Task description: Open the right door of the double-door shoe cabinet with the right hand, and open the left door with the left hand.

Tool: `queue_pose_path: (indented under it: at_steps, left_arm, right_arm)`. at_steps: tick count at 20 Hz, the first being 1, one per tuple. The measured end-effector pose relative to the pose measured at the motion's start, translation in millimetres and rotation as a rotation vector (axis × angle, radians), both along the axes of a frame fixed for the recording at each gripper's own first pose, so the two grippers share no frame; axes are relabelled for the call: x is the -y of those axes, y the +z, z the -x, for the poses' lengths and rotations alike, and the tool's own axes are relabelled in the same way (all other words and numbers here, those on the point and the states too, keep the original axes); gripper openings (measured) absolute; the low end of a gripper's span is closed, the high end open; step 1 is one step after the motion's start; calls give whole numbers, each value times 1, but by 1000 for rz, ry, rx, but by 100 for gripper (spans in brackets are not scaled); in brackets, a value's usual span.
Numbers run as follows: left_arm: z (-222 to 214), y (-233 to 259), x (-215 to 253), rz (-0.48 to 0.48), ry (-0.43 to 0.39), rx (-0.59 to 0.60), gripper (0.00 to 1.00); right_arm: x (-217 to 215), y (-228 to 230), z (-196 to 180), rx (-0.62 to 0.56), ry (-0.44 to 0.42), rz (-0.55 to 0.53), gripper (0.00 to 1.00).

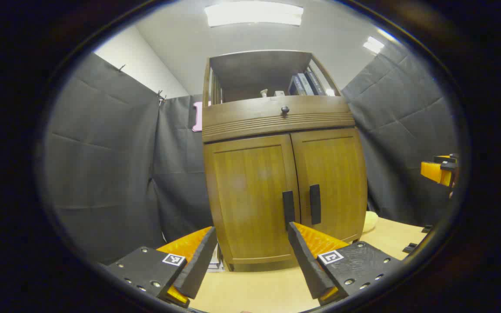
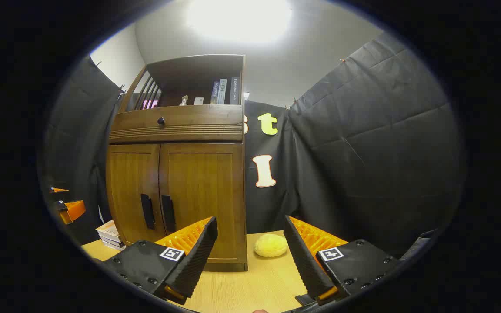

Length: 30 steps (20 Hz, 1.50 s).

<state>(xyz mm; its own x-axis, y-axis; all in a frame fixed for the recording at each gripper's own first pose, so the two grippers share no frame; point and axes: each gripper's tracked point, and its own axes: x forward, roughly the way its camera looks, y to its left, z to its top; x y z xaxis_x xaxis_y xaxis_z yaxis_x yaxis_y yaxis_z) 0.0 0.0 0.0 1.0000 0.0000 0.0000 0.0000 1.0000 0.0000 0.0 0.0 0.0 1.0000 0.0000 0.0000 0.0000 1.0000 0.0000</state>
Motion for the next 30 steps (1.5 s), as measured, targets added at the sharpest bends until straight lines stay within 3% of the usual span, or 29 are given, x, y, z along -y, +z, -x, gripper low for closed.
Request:
queue_pose_path:
  at_steps: [12, 20, 30]
  left_arm:
    - [11, 4, -12, -3, 39, 14, 97]
    - [17, 4, -17, 11, 61, 13, 97]
    - [45, 9, -64, -28, 195, 1, 97]
  right_arm:
    - [-10, -2, -4, -1, 26, -16, 95]
    - [-33, 0, -16, 0, 96, -22, 96]
    - [-87, 7, -61, 19, 214, -45, 95]
